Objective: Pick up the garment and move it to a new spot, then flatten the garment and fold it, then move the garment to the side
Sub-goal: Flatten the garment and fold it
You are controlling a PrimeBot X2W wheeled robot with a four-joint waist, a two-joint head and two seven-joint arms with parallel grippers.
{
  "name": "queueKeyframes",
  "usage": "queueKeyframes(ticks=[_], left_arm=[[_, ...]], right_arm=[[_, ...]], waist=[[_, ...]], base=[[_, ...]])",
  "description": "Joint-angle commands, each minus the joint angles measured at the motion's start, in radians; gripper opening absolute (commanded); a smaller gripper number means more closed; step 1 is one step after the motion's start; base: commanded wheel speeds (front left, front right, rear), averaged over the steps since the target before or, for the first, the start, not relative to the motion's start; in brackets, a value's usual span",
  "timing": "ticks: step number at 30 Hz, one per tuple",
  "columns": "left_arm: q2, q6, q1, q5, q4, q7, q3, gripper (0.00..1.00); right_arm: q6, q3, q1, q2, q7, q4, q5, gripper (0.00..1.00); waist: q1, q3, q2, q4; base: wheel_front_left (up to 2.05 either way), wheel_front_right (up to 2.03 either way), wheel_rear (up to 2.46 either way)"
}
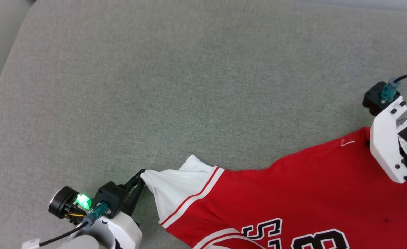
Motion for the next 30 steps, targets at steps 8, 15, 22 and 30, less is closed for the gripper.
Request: queueKeyframes(ticks=[8,15,22,30], left_arm=[[0.025,-0.015,-0.022,0.007,0.028,0.004,-0.004,0.00],[0.033,-0.043,-0.139,0.030,0.032,0.028,0.027,0.00],[0.034,-0.074,-0.324,0.070,0.041,0.057,0.078,0.00],[-0.013,-0.134,-0.657,0.139,0.096,0.104,0.145,0.00]], right_arm=[[0.000,0.038,-0.044,-0.017,-0.209,-0.028,0.028,0.00],[0.000,0.008,-0.074,-0.045,-0.357,-0.055,0.027,0.00],[-0.001,-0.061,-0.153,-0.022,-0.430,-0.059,-0.011,0.00],[-0.001,-0.176,-0.325,0.047,-0.464,-0.005,-0.115,0.00]], waist=[[-0.0001,-0.182,-0.0001,-0.067],[-0.0001,-0.280,-0.0001,-0.101],[-0.0001,-0.277,-0.0001,-0.142],[-0.0001,-0.169,-0.0001,-0.172]], base=[[0.00,0.00,0.00],[0.00,0.00,0.00],[0.00,0.00,0.00],[0.00,0.00,0.00]])
